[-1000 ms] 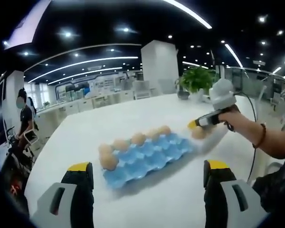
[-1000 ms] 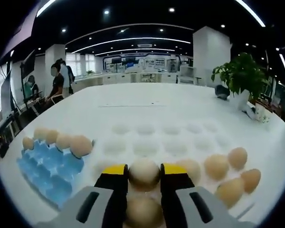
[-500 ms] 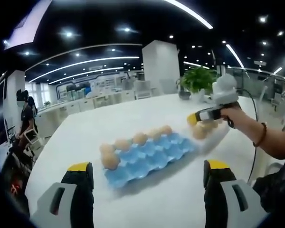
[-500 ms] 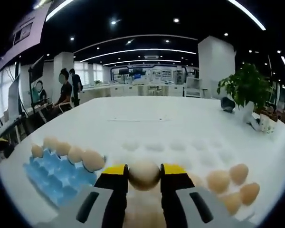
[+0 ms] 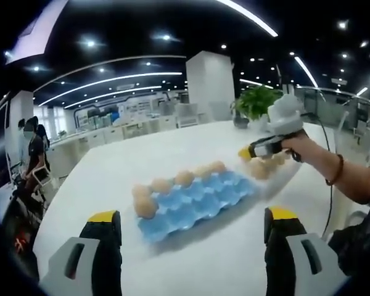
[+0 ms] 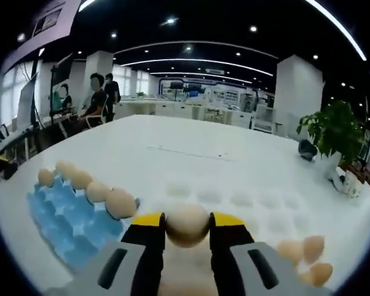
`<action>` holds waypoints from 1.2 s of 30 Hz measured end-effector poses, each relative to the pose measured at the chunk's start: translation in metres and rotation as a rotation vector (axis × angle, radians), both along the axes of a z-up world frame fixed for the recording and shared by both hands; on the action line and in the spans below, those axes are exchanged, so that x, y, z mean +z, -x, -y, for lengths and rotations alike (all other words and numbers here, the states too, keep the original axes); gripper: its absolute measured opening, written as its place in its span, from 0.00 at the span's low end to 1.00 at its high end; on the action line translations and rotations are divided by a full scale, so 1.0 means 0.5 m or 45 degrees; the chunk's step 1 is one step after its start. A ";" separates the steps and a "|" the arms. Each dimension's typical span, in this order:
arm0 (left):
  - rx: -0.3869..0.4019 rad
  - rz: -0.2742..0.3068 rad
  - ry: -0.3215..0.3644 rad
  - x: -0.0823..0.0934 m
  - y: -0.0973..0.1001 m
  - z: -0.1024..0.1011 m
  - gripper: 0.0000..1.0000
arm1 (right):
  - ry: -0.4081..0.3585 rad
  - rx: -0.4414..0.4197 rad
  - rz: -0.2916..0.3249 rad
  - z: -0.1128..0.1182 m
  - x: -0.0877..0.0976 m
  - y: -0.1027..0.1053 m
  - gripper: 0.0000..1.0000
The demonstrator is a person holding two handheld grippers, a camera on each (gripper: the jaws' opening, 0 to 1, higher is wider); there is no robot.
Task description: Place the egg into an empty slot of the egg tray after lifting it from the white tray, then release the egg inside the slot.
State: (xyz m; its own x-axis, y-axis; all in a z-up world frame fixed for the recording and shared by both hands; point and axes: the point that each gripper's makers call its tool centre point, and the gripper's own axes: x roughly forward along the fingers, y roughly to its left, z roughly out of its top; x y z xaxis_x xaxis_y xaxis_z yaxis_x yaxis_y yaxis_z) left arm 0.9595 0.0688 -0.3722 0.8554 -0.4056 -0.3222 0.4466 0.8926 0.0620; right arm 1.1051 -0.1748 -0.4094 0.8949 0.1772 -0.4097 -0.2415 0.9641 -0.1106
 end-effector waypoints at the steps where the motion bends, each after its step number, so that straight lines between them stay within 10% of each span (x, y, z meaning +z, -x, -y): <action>1: 0.003 0.000 -0.001 0.000 0.000 -0.001 0.98 | -0.017 0.000 -0.001 0.000 -0.001 -0.002 0.29; 36: 0.008 -0.004 -0.014 0.000 0.008 -0.008 0.98 | -0.169 0.014 0.028 -0.021 0.028 0.019 0.28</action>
